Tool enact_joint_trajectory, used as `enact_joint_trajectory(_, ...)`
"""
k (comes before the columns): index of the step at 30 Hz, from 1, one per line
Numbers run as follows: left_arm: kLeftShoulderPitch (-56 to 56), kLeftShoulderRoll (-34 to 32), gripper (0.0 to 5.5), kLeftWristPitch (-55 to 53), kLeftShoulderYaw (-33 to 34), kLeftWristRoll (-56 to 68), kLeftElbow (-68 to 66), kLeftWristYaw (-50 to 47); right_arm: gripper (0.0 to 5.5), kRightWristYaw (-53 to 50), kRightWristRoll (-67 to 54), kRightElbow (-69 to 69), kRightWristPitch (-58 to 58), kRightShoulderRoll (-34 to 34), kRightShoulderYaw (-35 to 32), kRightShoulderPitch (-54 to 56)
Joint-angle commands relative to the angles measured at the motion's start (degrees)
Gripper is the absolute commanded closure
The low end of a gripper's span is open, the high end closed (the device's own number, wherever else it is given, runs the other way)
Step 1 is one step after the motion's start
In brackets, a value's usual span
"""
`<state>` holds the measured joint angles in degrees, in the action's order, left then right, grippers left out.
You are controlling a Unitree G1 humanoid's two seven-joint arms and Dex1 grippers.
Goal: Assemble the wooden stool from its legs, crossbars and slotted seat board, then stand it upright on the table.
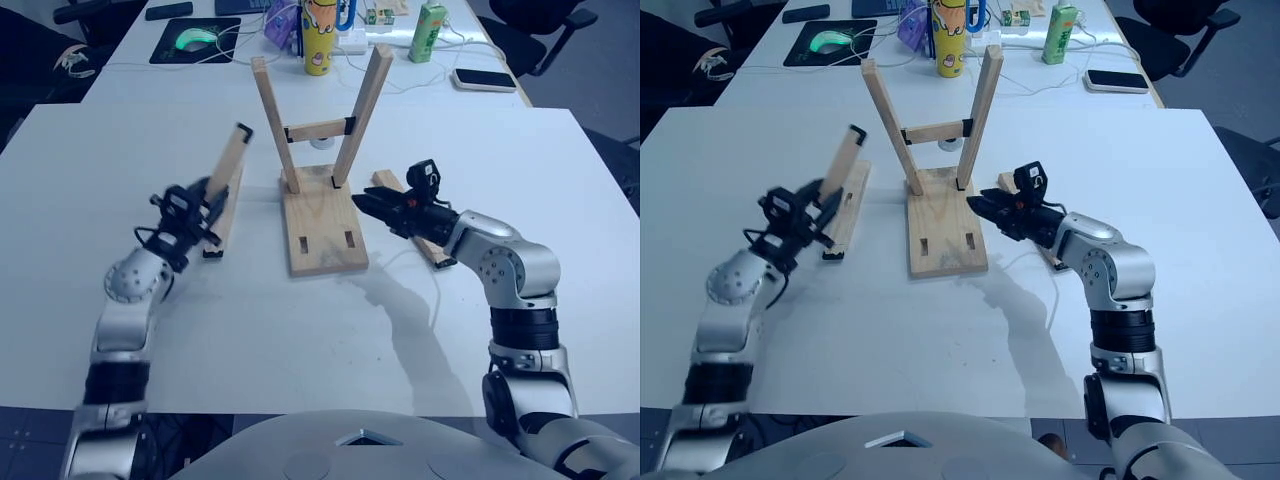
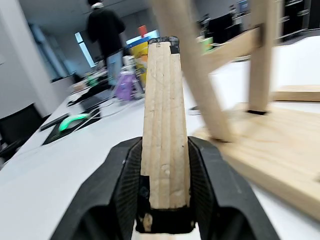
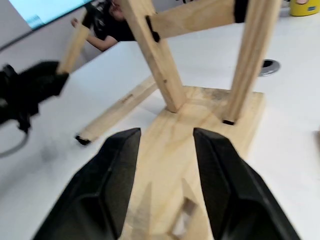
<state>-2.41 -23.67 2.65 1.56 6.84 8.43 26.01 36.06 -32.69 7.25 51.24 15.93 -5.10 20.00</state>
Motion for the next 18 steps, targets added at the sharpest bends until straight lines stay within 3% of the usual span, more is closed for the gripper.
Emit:
enact_joint_trajectory(1, -2.21, 2.71, 4.19, 1.71, -4.63, 0.15, 2.59, 1.70, 2.96, -2.98, -6.44, 0.81, 3.21, -3.19, -5.04, 1.02)
enact_joint_trajectory(8, 6.72, 8.44, 4.19, 1.81, -8.45, 0.26, -1.49, 1.09, 1.99, -10.78, -18.37, -2.86, 7.72, -10.99, -12.38, 5.47)
enact_joint_trajectory(18, 7.89, 10.48, 4.19, 1.25, -11.28, -1.36, -1.66, 0.59, 1.99, -22.31, -28.43, -5.95, 6.80, -18.10, -17.95, 9.02)
